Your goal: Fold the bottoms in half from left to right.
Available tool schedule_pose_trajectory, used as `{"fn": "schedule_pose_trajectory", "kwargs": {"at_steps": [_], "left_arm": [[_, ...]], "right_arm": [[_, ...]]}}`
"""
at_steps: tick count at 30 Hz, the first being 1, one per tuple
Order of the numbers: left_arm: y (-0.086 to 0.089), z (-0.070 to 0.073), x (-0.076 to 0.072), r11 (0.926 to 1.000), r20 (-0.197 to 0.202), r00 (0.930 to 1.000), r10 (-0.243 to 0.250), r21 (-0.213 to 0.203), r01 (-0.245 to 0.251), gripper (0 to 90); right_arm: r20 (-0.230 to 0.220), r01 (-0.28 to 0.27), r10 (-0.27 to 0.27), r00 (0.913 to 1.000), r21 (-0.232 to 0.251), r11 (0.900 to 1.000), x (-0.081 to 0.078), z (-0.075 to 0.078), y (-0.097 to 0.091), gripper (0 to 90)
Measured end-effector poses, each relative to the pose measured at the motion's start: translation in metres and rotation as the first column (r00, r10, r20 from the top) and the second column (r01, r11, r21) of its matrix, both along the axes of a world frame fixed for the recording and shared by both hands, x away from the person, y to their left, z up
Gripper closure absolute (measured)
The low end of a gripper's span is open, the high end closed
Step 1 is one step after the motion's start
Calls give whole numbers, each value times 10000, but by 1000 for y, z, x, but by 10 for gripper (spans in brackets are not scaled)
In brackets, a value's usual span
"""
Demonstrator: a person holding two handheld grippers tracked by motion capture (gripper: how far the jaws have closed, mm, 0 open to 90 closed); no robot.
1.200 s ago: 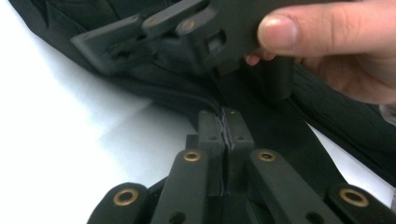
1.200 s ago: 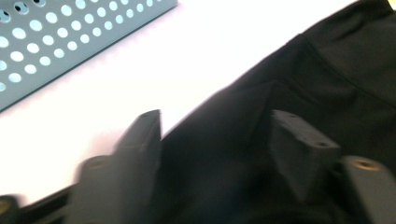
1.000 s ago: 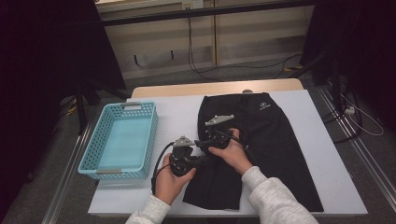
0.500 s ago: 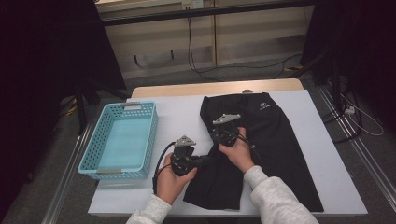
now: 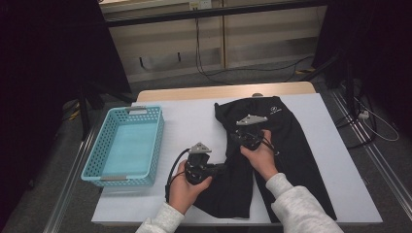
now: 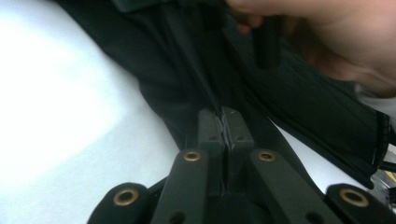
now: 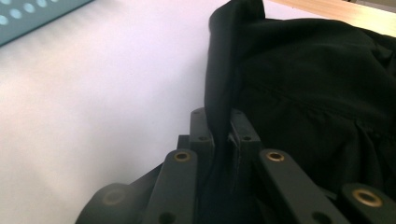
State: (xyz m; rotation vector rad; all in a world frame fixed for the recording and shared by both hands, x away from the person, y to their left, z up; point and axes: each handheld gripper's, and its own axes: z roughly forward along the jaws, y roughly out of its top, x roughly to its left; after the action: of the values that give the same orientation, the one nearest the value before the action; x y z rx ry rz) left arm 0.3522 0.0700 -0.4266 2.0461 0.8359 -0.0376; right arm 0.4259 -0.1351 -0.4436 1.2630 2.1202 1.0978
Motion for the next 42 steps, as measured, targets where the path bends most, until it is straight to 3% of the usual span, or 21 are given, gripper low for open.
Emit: {"fn": "schedule_pose_trajectory", "kwargs": {"at_steps": [7,11,13,18,31,37,40,42], "left_arm": [[0,0,1,9999,-22,10000,-87,-55,86,882],[-1,1,2,9997,-97,9999,-75,-245,73,881],[-3,2,3,9993,-76,9999,-72,-371,70,882],[-2,5,4,9992,37,9999,-94,-377,95,881],[-5,15,6,9961,129,9999,-84,-881,95,881],[-29,28,6,9908,229,9977,-640,-1182,663,881],[-51,37,7,9843,364,9931,-1115,-1337,1154,881],[-67,45,6,9759,570,9882,-1420,-1590,1494,877]], "right_arm": [[237,259,-256,9994,-85,9996,24,5,9,816],[547,366,-387,9978,385,9986,35,18,5,884],[239,171,-181,9996,422,9990,39,21,3,891],[173,-17,12,9999,271,9996,39,21,4,895],[229,136,-153,9996,703,9974,39,31,-14,895],[363,238,-265,9990,725,9971,34,42,-30,895],[504,358,-385,9980,549,9978,30,52,-47,895],[617,560,-587,9964,453,9974,26,60,-64,896]]}}
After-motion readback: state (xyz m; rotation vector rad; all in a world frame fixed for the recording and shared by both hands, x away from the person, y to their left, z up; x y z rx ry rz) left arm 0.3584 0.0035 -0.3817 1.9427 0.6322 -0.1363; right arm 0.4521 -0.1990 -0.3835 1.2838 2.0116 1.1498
